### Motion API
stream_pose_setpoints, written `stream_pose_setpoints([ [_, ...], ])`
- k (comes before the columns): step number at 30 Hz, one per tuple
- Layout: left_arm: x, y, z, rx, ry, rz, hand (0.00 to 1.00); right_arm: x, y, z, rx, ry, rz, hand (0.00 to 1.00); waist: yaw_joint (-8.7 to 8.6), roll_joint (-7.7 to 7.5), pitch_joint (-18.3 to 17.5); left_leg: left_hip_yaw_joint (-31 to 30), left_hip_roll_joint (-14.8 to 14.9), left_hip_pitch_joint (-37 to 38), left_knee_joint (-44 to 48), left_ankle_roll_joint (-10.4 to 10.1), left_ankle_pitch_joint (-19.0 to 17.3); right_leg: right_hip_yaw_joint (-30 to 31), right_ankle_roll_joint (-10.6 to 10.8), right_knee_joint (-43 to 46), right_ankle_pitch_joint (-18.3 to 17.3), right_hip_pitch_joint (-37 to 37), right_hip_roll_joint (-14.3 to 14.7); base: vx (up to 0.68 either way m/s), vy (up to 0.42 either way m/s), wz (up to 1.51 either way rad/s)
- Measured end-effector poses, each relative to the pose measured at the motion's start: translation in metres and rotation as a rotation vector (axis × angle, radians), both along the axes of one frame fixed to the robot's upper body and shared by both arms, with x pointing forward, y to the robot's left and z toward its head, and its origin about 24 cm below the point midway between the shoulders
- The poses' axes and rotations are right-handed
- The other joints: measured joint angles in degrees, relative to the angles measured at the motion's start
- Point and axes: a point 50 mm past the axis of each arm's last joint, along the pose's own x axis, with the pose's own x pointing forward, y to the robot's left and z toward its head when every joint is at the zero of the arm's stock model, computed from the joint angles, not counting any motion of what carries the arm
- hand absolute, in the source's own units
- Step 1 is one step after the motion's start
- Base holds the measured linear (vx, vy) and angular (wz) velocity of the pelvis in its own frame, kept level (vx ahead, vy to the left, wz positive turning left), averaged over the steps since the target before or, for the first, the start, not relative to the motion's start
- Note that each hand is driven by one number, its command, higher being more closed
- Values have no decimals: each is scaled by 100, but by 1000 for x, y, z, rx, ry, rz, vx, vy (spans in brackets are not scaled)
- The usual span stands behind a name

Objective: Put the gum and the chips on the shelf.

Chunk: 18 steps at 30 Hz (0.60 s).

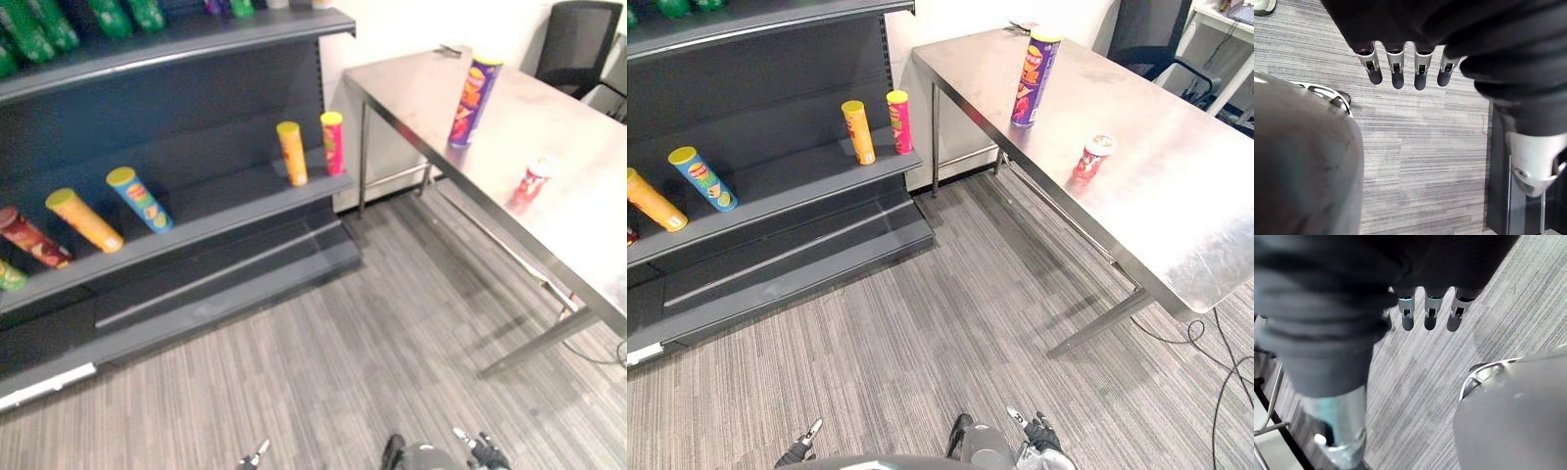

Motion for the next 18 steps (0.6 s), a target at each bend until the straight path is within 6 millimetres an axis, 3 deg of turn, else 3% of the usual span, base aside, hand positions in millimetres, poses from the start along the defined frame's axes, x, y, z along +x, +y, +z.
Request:
stream_pose_setpoints([
  [4, 2, 2, 0, 4, -3, 7, 0, -6, -2, -1, 1, 13, -20, 0, -32, -50, -26, 280, 5, -83, 514, -186, -71, 71, -50, 695, -430, -325, -204, 189, -77, -31],
  [7, 8, -2, 1, -5, -18, 17, 0, -10, -10, 0, -13, 22, -39, 0, -26, 22, 0, 362, 706, -594, 2847, -132, 97, 279, -142, 513, -415, 18, 31, 312, -157, -91],
  [8, 7, -4, 0, -10, -21, 26, 0, -12, -14, 0, -16, 23, -58, 0, 14, 125, -1, 315, 1025, -742, 3696, 14, 401, 534, -210, 332, -411, 237, 219, 275, -66, -129],
  [9, 8, -8, 0, -20, -25, 44, 0, -12, -20, 2, -30, 20, -67, 0, 15, 173, -16, 195, 1152, -858, 4337, 100, 422, 853, -247, 189, -422, 409, 366, 247, -39, -138],
  [14, 14, -8, 2, -28, -70, 131, 0, -30, -25, -1, -20, 65, -160, 0, 25, 26, 24, -122, 733, -1559, 4958, 277, -332, 2080, -236, -386, -379, 1129, 570, 206, 84, -130],
  [18, 18, -5, 4, -16, -95, 138, 0, -50, -25, -4, -12, 100, -260, 0, 33, -23, 37, -780, 345, -2239, 3477, 400, -346, 2943, 22, -620, -372, 1386, 410, 260, 308, -127],
])
